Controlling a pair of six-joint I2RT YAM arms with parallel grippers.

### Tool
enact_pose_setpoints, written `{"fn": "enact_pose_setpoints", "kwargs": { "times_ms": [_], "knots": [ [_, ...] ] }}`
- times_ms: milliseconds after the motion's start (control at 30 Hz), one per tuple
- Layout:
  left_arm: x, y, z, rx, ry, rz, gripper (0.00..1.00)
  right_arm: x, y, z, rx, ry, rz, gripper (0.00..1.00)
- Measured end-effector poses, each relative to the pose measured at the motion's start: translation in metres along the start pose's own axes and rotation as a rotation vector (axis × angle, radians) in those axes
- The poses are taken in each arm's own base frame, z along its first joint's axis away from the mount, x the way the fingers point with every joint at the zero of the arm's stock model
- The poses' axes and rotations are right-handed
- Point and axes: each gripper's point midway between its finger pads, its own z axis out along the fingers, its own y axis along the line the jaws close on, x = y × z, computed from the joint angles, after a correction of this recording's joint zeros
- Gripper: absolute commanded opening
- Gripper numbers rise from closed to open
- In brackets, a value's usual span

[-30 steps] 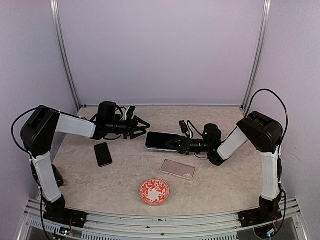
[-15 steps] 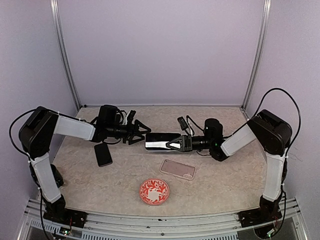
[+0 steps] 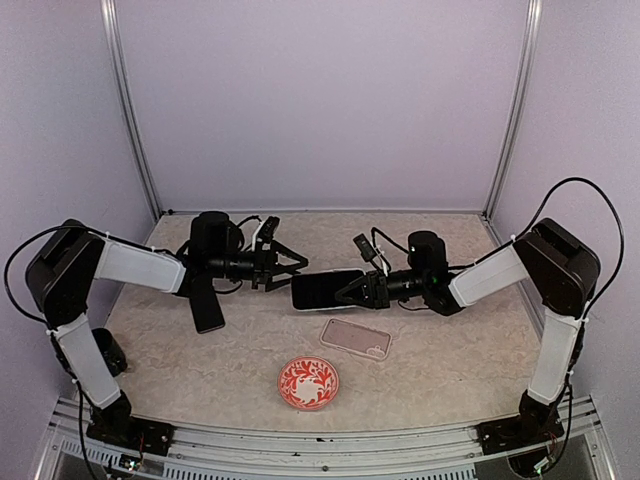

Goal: Put the phone into the phone case
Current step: Press the phone against the phone case.

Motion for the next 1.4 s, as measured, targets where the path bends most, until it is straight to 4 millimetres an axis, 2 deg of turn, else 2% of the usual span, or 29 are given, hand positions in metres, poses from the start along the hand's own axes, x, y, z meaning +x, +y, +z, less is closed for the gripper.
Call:
{"fn": "enact_pose_setpoints", "kwargs": {
  "times_ms": [167,433,533,733,1100,1233,1400],
  "knots": [
    [0.011,-0.012,0.001,0.037,0.026,0.022,0.77,0.004,0.006,-0.001,-0.03,0.024,-0.023,0.0],
    [0.022,-0.016,0.001,0.065,0.048,0.034,0.69,-0.003,0.023,-0.005,-0.07,0.028,-0.095,0.0],
    [0.026,-0.02,0.003,0.082,0.059,0.043,0.61,-0.002,0.024,-0.005,-0.074,0.033,-0.101,0.0],
    [0.032,-0.028,0.003,0.116,0.069,0.055,0.35,-0.002,0.026,-0.005,-0.083,0.038,-0.105,0.0],
    [0.035,-0.037,0.0,0.167,0.07,0.1,0.08,-0.002,0.029,-0.007,-0.099,0.041,-0.101,0.01],
    [0.035,-0.038,0.0,0.172,0.072,0.102,0.0,-0.002,0.029,-0.007,-0.101,0.042,-0.101,0.02],
    [0.035,-0.037,0.0,0.169,0.07,0.108,0.0,-0.002,0.03,-0.007,-0.104,0.044,-0.098,0.04]
  ]
}}
